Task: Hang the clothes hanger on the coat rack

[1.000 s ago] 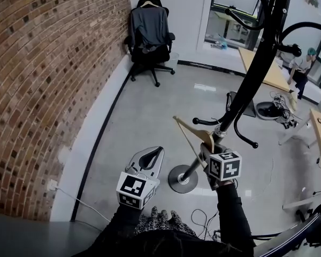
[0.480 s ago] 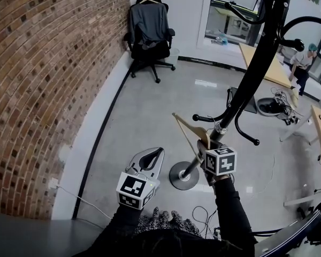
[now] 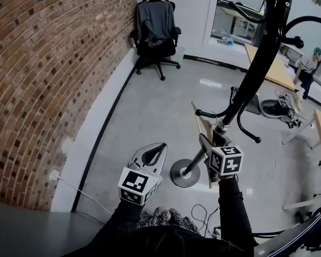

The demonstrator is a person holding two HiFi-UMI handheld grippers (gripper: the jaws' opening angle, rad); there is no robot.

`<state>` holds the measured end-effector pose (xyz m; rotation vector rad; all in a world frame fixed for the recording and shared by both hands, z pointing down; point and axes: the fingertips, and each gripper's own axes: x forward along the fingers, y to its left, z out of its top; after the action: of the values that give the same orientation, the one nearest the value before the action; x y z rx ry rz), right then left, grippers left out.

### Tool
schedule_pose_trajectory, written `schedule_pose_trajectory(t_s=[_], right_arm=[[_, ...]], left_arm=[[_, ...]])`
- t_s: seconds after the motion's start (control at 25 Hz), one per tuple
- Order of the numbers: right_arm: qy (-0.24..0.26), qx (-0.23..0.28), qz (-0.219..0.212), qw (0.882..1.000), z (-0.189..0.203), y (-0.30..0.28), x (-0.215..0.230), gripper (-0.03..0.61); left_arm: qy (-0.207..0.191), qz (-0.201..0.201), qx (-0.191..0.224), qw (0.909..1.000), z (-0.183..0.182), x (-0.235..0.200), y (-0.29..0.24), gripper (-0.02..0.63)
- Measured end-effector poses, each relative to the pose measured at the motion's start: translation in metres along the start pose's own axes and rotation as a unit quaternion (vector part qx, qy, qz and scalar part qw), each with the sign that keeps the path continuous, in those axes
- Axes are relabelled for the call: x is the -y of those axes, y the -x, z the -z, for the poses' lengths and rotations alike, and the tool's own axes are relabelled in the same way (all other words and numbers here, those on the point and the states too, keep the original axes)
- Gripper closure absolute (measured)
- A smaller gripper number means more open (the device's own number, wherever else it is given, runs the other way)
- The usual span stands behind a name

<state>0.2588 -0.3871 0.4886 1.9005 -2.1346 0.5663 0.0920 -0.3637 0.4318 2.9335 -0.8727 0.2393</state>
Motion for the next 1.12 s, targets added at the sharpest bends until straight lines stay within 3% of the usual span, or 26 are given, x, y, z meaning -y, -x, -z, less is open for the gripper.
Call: schedule_pose_trajectory(t_s=[0.24,0.52,0.84,1.12], right_arm=[[0.029,0.02,-0.019,0.999,-0.023,0.052,-0.01,0.385],[0.047,0.088,-0.023,0.995,-0.049,0.138,-0.015,0.385],[0.043,0.1,-0.008,0.994,-0.025,0.199,-0.012,0.387],[0.036,0.095,-0.033,0.994,0.007,0.244,-0.027,0.39]], left_arm=[[-0.003,-0.013,0.008,0.9999,-0.007,0.004,0.01,0.606],[-0.006,-0.018,0.02,0.9996,-0.017,0.028,0.022,0.606],[-0.015,-0.009,0.033,0.9993,-0.031,0.088,0.039,0.606],[-0.017,-0.017,0.024,0.9994,-0.025,0.139,0.074,0.606]])
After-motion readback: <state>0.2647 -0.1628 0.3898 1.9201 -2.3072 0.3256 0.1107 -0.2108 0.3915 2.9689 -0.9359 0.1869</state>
